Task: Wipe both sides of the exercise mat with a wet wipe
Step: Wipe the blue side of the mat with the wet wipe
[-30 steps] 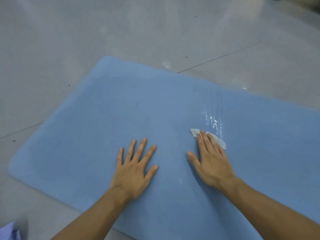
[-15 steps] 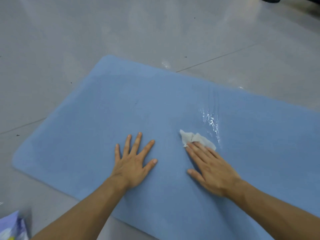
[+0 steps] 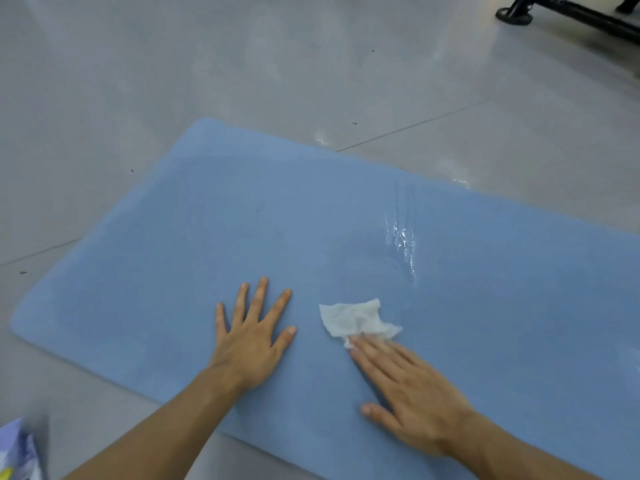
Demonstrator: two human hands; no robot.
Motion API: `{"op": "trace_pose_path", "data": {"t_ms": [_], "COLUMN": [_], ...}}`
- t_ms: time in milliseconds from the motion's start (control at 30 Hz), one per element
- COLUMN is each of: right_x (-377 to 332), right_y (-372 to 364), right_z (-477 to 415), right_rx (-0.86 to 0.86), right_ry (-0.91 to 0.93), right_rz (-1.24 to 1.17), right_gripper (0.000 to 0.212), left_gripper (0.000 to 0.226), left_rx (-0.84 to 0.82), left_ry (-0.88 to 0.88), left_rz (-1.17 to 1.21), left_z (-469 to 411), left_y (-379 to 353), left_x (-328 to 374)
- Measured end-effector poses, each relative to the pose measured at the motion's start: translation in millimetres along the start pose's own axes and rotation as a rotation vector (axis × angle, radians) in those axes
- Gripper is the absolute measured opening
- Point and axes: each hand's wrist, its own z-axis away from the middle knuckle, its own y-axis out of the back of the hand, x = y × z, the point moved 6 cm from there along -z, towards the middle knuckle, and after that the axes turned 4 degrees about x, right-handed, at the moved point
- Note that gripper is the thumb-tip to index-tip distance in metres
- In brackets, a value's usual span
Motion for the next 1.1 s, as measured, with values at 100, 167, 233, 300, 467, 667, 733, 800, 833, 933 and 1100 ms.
{"op": "trace_pose_path", "data": {"t_ms": [100,167,233,300,467,667,733,800,833,933,1100], "right_x": [51,79,83,58,-21,18,41,47,42,-3,-45], "right_y": [2,4,5,9,-2,-2,3,2,4,8,-1], "right_z": [-9,-8,-6,-10,0,-4,-8,-9,-11,-11,5], "right_rx": [-0.044,-0.022,-0.038,-0.057,-0.043,-0.064,-0.064,-0.08,-0.085,-0.079,-0.081], "right_ry": [-0.313,-0.497,-0.532,-0.428,-0.048,-0.205,-0.352,-0.387,-0.367,-0.147,0.051], "right_rz": [-0.004,-0.058,-0.132,-0.172,-0.097,0.006,-0.016,-0.073,-0.102,-0.083,-0.055], "right_gripper": [0.088,0.109,0.116,0.108,0.078,0.078,0.091,0.102,0.102,0.086,0.075], "left_gripper": [0.082,0.083,0.083,0.083,0.082,0.07,0.066,0.066,0.066,0.067,0.066], "left_rx": [-0.01,-0.024,-0.029,-0.03,-0.032,-0.055,-0.068,-0.073,-0.072,-0.072,-0.092], "left_ry": [0.0,0.006,0.013,0.02,0.021,-0.002,-0.002,-0.001,-0.002,0.004,0.007], "left_rz": [0.017,0.017,0.011,0.006,-0.01,-0.013,-0.019,-0.012,-0.005,-0.018,-0.016], "left_z": [2,4,4,4,6,9,11,13,12,10,9], "left_y": [1,1,0,0,0,3,4,4,3,1,1], "left_x": [0,0,1,2,3,3,4,5,5,3,2]}}
